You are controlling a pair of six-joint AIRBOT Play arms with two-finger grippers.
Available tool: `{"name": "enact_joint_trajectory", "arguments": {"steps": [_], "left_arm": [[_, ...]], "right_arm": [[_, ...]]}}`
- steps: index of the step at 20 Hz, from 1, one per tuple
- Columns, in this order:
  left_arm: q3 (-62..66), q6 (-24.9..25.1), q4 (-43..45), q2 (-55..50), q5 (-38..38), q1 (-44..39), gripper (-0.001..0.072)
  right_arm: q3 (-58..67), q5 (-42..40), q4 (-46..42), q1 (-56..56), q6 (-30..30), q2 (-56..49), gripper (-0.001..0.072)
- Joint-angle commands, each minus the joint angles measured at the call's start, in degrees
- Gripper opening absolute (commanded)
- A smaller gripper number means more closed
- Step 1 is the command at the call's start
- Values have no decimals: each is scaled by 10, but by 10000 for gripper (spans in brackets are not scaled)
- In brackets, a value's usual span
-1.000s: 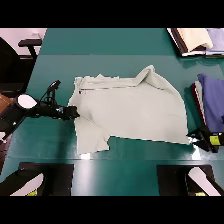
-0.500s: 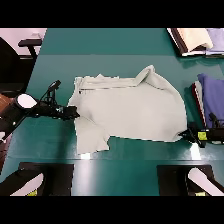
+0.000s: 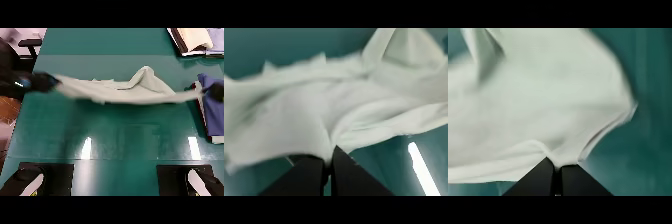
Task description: Fold the shirts.
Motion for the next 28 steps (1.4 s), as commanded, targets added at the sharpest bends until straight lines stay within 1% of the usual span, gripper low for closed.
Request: {"name": "enact_joint_trajectory", "arguments": {"steps": [1,3,6,8,9,11,13,14,16,18,20,22,24,26,28], "left_arm": [[218,-22,58,32,-14,0,27],[328,-25,60,32,-13,0,27],[447,-38,69,32,20,0,26],[496,-55,87,32,24,0,25],[510,-59,101,32,26,0,24],[512,-69,135,32,23,0,24],[490,-79,167,24,-6,0,24],[466,-83,176,13,-23,0,25],[400,-83,176,-15,-69,0,27],[333,-83,175,-57,-109,0,28],[250,-82,168,-111,-118,0,28],[172,-82,150,-166,-93,0,28],[113,-82,139,-227,-48,0,28],[96,-82,140,-297,-9,0,28],[98,-71,140,-356,47,0,28]], "right_arm": [[215,3,2,28,4,38,15],[319,18,-2,17,4,45,15],[471,94,-2,-34,5,24,14],[564,147,-1,-82,5,-4,14],[596,158,-1,-99,17,-16,14],[623,173,1,-118,37,-33,14],[597,182,17,-121,48,-43,14],[558,178,30,-121,47,-43,13],[461,171,50,-120,47,-47,13],[378,185,49,-120,47,-70,13],[313,197,38,-101,47,-115,13],[263,194,-2,-50,45,-171,13],[227,179,-50,11,40,-240,13],[220,155,-73,58,40,-324,13],[242,110,-72,84,37,-405,14]]}}
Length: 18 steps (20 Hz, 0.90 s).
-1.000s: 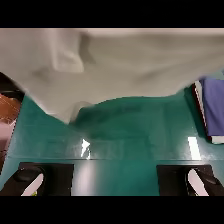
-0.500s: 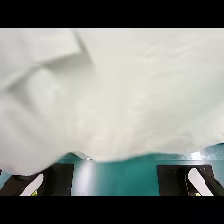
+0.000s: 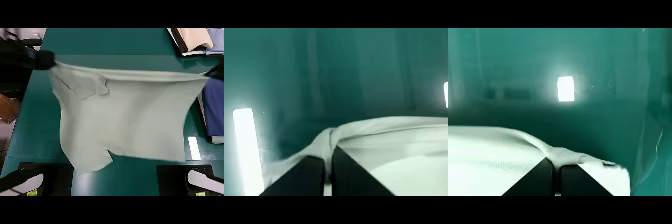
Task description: Fold the shirts.
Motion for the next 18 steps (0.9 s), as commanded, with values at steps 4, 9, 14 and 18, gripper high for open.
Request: {"name": "enact_joint_trajectory", "arguments": {"steps": [4,9,14,18], "left_arm": [[16,9,-10,-165,158,7,27],[31,3,-23,-175,108,49,28],[-18,54,-49,-175,-24,52,28],[-95,63,-63,-175,-21,52,29]], "right_arm": [[125,-94,-21,62,-4,-233,14],[202,-65,-23,62,-26,-277,13],[114,-41,-26,85,-33,-242,13],[-16,-88,-26,100,-33,-187,15]]}}
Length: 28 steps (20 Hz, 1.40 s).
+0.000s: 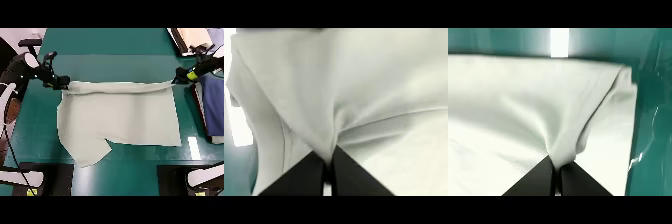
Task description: Fold the shirts.
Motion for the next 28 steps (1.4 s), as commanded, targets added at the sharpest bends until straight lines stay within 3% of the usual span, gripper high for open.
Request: {"name": "enact_joint_trajectory", "arguments": {"steps": [1,2,3,4,5,10,14,19,23,28], "left_arm": [[-56,12,-14,-1,-16,1,29],[-63,12,-15,-1,-13,1,47],[-64,12,-15,-1,-14,1,330],[-64,11,-18,1,-14,1,631],[-63,7,-20,5,-18,1,639],[-103,7,19,100,-75,1,638],[-283,-11,21,249,-82,1,638],[-482,-68,9,403,-114,1,638],[-534,-74,-18,433,-113,1,639],[-573,-68,-96,433,-40,1,638]], "right_arm": [[-99,-38,2,10,-2,42,15],[-118,-48,4,10,-2,52,16],[-130,-50,7,10,-2,57,28],[-131,-45,6,9,-2,59,192],[-129,-33,7,8,-2,61,428],[-156,-2,0,8,-2,141,437],[-247,-16,2,9,-2,258,436],[-301,-64,2,9,-2,344,437],[-301,-71,9,9,-2,358,436],[-301,-72,22,10,-2,357,434]]}}
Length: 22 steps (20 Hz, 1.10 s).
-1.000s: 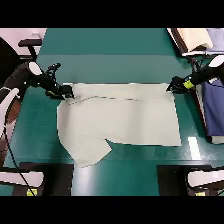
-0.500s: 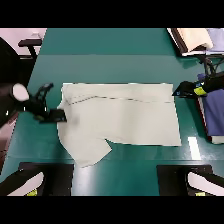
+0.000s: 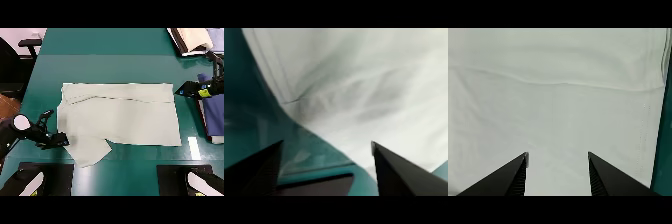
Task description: Fold the shirts.
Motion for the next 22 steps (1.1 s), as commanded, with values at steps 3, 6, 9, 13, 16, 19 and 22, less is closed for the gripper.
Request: {"name": "enact_joint_trajectory", "arguments": {"steps": [3,6,9,13,16,19,22], "left_arm": [[-47,3,-86,6,54,0,638],[-52,8,-101,6,55,0,528],[-52,39,-122,6,54,0,29],[-31,53,-127,8,33,0,27],[-3,67,-128,8,12,0,27],[6,73,-128,8,22,0,27],[6,78,-129,8,34,0,28]], "right_arm": [[-1,-2,6,1,0,3,434],[-1,-1,6,1,0,4,431],[-1,12,5,0,0,4,431],[-16,83,-2,-41,0,7,431],[-122,107,-31,-115,0,53,431],[-262,108,-59,-219,0,115,536],[-371,109,-55,-312,0,142,531]]}}
